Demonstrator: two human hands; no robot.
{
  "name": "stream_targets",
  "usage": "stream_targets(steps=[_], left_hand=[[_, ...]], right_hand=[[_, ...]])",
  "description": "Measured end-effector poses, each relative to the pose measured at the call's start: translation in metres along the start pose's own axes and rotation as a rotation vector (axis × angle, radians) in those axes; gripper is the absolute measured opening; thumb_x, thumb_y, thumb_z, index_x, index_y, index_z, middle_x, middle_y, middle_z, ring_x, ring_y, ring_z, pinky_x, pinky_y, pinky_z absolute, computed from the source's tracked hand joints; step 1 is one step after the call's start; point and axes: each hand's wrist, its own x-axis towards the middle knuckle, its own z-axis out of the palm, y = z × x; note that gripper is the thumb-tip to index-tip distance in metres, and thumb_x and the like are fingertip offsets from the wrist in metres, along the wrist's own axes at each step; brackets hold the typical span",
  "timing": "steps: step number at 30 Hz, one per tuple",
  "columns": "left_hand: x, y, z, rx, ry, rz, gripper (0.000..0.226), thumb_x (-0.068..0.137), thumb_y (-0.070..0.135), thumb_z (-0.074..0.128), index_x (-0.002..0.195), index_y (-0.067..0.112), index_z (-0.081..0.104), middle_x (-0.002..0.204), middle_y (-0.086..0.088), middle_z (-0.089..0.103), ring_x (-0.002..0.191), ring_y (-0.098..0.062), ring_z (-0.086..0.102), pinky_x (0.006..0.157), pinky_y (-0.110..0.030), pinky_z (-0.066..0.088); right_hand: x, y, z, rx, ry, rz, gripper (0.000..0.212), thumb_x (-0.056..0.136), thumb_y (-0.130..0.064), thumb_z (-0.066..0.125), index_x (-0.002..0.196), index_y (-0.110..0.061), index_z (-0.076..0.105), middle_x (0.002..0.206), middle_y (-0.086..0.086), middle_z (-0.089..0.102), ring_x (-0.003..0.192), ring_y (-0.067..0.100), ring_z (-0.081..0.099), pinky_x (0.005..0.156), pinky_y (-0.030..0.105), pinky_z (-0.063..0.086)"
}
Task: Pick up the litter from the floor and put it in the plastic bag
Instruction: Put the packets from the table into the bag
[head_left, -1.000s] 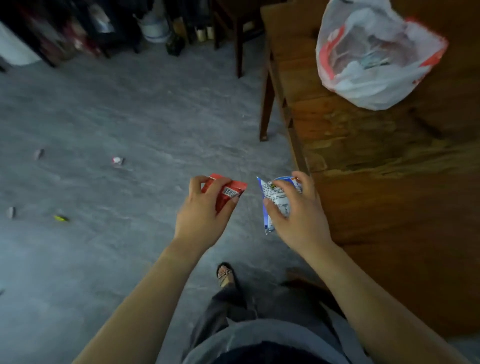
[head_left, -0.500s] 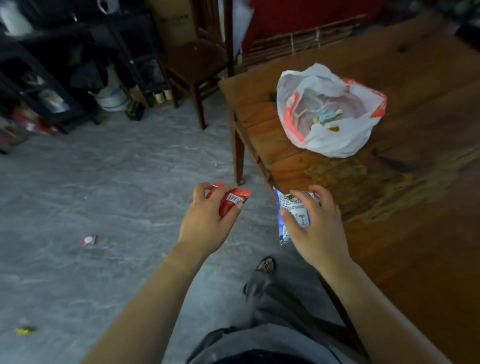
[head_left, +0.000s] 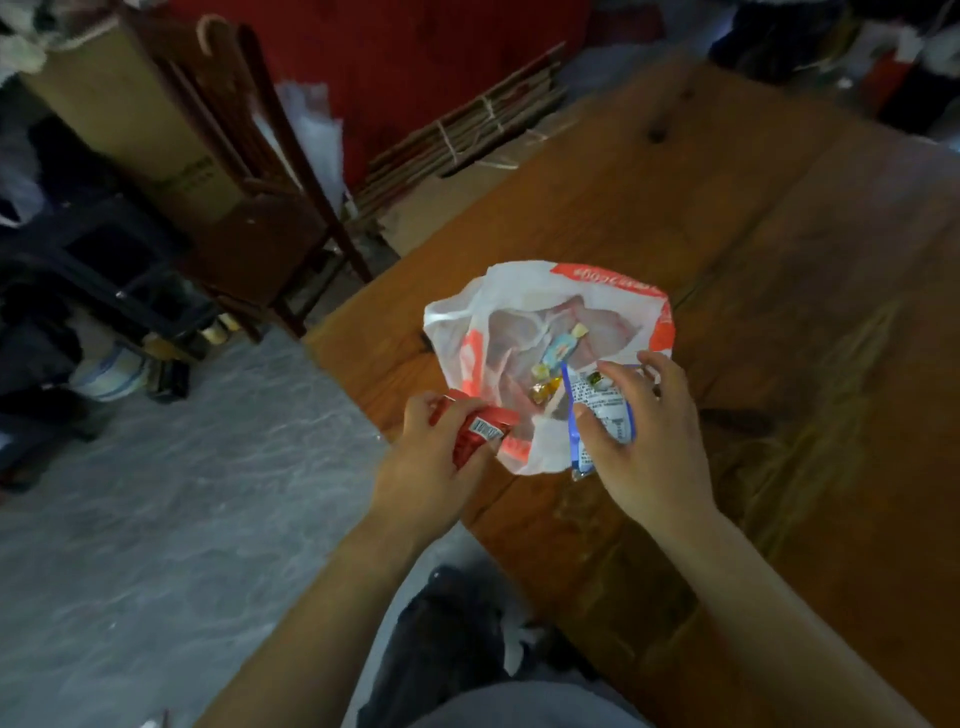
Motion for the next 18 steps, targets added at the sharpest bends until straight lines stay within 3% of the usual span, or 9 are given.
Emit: stream_targets(steps=[3, 6, 10, 13, 16, 18], left_hand=[[0.049, 0.008, 0.016, 0.02, -0.13, 0.117, 0.047, 0.088, 0.05, 0.05, 0.131, 0.035, 0.04, 0.139, -0.003, 0.032, 0.115, -0.022, 0.049, 0.086, -0.028, 0.05], [0.094, 0.015, 0.034, 0.04, -0.221, 0.25, 0.044, 0.09, 0.05, 0.045, 0.131, 0.036, 0.039, 0.141, -0.001, 0.034, 0.12, -0.02, 0.047, 0.087, -0.02, 0.039], [0.143, 0.012, 0.052, 0.069, -0.303, 0.349, 0.045, 0.09, 0.048, 0.046, 0.132, 0.033, 0.04, 0.143, -0.004, 0.035, 0.125, -0.024, 0.042, 0.104, -0.035, 0.04], [0.166, 0.009, 0.06, 0.131, -0.344, 0.394, 0.047, 0.091, 0.047, 0.045, 0.135, 0.033, 0.038, 0.144, -0.004, 0.036, 0.131, -0.026, 0.033, 0.11, -0.046, 0.032], [0.177, 0.004, 0.064, 0.234, -0.389, 0.433, 0.049, 0.092, 0.048, 0.042, 0.138, 0.032, 0.033, 0.143, -0.004, 0.04, 0.132, -0.026, 0.035, 0.112, -0.047, 0.028], [0.178, 0.003, 0.055, 0.181, -0.412, 0.449, 0.048, 0.092, 0.047, 0.043, 0.136, 0.031, 0.035, 0.142, -0.002, 0.041, 0.131, -0.024, 0.036, 0.112, -0.043, 0.028]], right_hand=[[0.009, 0.009, 0.002, -0.02, 0.067, 0.149, 0.06, 0.08, -0.045, 0.061, 0.131, -0.024, 0.037, 0.144, 0.007, 0.026, 0.125, 0.024, 0.039, 0.089, 0.035, 0.048], [0.011, 0.011, 0.006, -0.037, 0.131, 0.321, 0.067, 0.078, -0.046, 0.063, 0.133, -0.021, 0.033, 0.143, 0.004, 0.028, 0.123, 0.022, 0.041, 0.094, 0.035, 0.046], [0.012, 0.005, 0.013, -0.003, 0.237, 0.477, 0.067, 0.078, -0.046, 0.064, 0.133, -0.022, 0.034, 0.142, 0.0, 0.031, 0.121, 0.019, 0.043, 0.093, 0.033, 0.045], [0.015, 0.001, 0.017, 0.012, 0.268, 0.543, 0.068, 0.077, -0.045, 0.065, 0.133, -0.021, 0.035, 0.141, 0.0, 0.032, 0.121, 0.018, 0.043, 0.091, 0.03, 0.045], [0.021, -0.004, 0.021, 0.013, 0.317, 0.578, 0.069, 0.077, -0.044, 0.066, 0.133, -0.02, 0.035, 0.14, 0.0, 0.033, 0.122, 0.018, 0.042, 0.093, 0.035, 0.048], [0.026, -0.009, 0.026, 0.013, 0.32, 0.572, 0.069, 0.077, -0.043, 0.067, 0.133, -0.02, 0.035, 0.14, 0.0, 0.034, 0.123, 0.018, 0.041, 0.094, 0.036, 0.048]])
